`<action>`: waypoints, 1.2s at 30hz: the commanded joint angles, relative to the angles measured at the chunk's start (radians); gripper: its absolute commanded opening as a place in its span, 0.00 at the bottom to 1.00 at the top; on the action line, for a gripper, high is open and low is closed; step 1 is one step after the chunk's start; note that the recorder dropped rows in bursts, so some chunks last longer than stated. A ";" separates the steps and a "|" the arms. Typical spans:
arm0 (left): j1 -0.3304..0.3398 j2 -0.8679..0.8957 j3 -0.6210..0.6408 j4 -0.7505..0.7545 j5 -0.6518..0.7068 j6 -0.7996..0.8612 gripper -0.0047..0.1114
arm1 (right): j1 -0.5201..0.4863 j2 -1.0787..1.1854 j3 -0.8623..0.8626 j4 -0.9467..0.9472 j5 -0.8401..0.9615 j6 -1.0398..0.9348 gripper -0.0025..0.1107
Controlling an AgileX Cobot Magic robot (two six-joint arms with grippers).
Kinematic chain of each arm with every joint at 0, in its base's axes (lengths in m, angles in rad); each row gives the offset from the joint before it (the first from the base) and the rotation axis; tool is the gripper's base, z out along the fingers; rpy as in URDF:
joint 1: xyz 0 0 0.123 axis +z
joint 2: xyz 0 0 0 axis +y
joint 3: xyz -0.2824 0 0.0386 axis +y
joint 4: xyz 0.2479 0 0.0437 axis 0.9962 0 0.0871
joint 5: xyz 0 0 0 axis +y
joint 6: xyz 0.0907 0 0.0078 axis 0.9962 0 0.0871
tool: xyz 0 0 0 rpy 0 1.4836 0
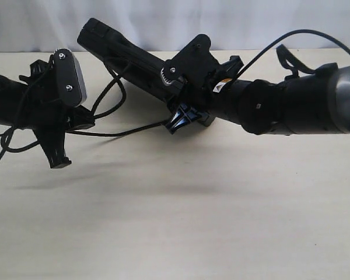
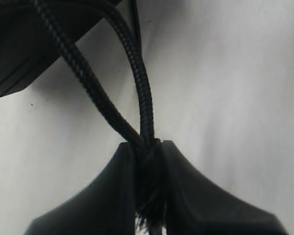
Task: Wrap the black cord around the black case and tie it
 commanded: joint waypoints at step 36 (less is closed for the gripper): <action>0.000 0.247 -0.231 -0.047 -0.007 0.150 0.04 | -0.001 0.006 0.016 0.061 0.096 0.082 0.06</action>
